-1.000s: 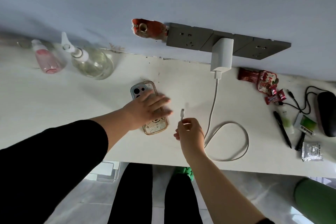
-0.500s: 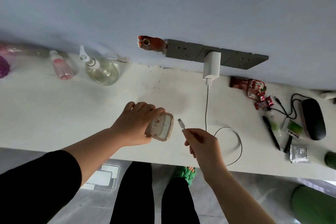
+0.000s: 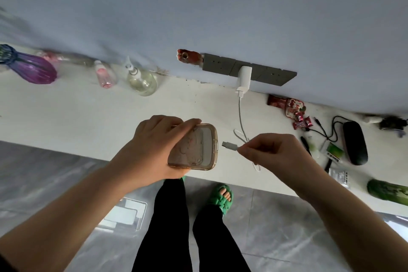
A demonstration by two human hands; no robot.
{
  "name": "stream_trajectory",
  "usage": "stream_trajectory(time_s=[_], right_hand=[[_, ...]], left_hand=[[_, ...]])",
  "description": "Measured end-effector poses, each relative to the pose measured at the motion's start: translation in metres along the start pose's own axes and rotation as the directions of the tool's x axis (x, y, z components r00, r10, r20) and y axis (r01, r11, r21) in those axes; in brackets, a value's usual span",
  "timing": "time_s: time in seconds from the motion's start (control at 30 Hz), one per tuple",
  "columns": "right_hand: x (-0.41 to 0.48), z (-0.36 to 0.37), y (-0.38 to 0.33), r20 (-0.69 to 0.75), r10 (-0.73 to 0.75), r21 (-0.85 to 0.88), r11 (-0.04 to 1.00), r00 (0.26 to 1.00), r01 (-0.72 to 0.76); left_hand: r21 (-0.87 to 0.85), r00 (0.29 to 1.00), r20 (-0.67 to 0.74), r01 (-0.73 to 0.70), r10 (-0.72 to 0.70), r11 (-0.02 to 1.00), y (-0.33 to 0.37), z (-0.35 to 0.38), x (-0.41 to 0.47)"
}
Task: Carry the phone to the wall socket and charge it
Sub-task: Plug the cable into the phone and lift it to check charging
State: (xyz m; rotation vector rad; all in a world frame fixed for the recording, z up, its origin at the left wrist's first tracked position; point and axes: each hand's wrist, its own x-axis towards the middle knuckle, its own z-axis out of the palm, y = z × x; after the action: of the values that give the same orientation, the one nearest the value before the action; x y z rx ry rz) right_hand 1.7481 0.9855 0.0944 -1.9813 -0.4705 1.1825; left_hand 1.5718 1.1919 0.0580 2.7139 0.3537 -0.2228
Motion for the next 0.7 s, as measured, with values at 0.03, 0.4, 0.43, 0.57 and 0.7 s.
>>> stream_trajectory(time_s=[0.03,0.4,0.43,0.57,0.7], right_hand=[[-0.003,-0.001,-0.002,0.011,-0.011,-0.02,1.0,1.0,0.011],[-0.012,-0.002,-0.006,0.044,-0.066,-0.143,0.987,0.997,0.072],[-0.012,-0.002,-0.007,0.056,-0.071,-0.173,0.982,0.996,0.08],[-0.01,-0.002,-0.009,0.094,-0.075,-0.247,0.964,0.993,0.096],[-0.006,-0.001,-0.009,0.109,-0.074,-0.275,0.956,0.991,0.102]], left_hand=[[0.013,1.0,-0.009,0.002,-0.002,1.0,0.004,-0.002,-0.003],[0.049,0.998,-0.054,0.036,-0.033,0.998,0.024,-0.005,-0.015],[0.056,0.998,-0.056,0.033,-0.03,0.998,0.024,-0.005,-0.015],[0.078,0.999,-0.03,0.032,-0.03,0.996,0.024,-0.001,-0.017],[0.086,0.999,-0.026,0.023,-0.021,0.996,0.025,0.002,-0.017]])
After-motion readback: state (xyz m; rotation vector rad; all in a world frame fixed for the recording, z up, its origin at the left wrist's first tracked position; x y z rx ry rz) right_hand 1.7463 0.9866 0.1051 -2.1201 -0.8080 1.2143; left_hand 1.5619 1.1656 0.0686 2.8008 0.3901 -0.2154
